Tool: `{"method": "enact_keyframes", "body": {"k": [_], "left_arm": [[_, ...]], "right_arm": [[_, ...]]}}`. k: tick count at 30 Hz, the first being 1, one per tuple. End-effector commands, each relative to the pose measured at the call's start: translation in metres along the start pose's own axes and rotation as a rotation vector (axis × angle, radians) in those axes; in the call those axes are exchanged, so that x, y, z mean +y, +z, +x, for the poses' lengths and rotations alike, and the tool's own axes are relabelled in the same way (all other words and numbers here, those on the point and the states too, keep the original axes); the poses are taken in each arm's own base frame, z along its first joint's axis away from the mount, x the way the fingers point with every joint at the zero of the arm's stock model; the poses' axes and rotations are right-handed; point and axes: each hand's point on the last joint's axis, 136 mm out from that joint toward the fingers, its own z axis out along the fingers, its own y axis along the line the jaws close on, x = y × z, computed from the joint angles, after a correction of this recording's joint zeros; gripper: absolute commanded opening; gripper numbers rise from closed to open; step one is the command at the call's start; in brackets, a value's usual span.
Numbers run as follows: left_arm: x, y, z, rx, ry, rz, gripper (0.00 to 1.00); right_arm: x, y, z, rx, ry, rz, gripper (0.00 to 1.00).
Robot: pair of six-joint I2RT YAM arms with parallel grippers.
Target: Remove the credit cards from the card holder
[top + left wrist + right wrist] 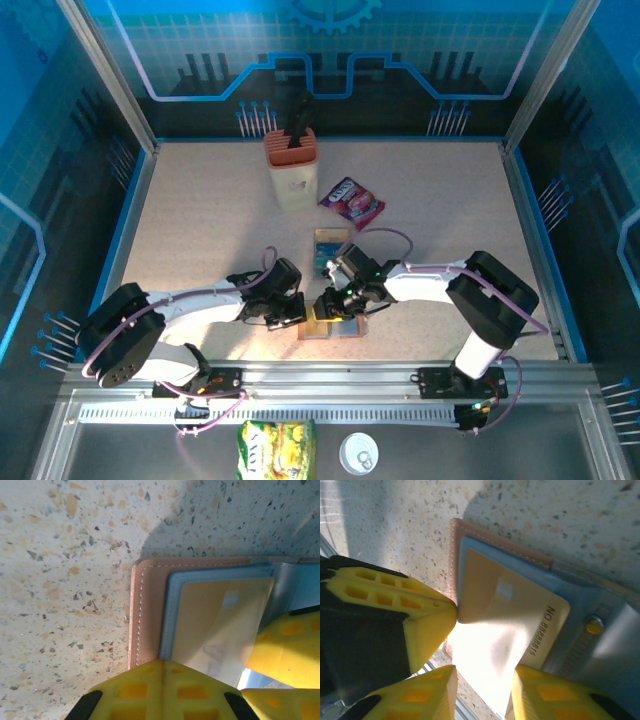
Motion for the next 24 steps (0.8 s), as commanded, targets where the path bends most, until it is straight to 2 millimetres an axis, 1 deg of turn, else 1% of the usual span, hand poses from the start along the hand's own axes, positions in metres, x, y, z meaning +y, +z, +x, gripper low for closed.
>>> {"method": "enact_keyframes", "body": {"k": [1, 5, 8, 10, 12, 15, 20, 24], "left_arm": [[0.014, -0.002, 0.006, 0.003, 0.014, -0.045, 0.0], [0.015, -0.003, 0.007, 0.004, 0.013, -0.047, 0.0], [0.015, -0.003, 0.007, 0.005, 0.018, -0.048, 0.0], [0.015, -0.003, 0.007, 0.007, 0.019, -0.048, 0.0], [0.013, -0.002, 0.007, 0.011, 0.021, -0.042, 0.0], [0.012, -0.002, 0.006, 0.01, 0.021, -0.04, 0.0], [0.013, -0.002, 0.006, 0.007, 0.021, -0.045, 0.0], [0.012, -0.002, 0.005, 0.005, 0.024, -0.044, 0.0]], "right_arm": [[0.01, 0.003, -0.002, 0.008, 0.003, -0.064, 0.31], [0.006, 0.005, 0.0, 0.013, 0.011, -0.052, 0.31], [-0.007, 0.003, 0.004, 0.019, 0.015, 0.019, 0.35], [-0.016, -0.002, 0.006, 0.018, 0.015, 0.078, 0.36], [-0.021, -0.005, 0.008, 0.017, 0.011, 0.109, 0.36], [-0.017, -0.007, 0.007, 0.011, 0.001, 0.099, 0.36], [-0.005, -0.01, 0.001, -0.009, -0.021, 0.061, 0.37], [-0.004, -0.012, 0.001, -0.009, -0.023, 0.069, 0.37]]}}
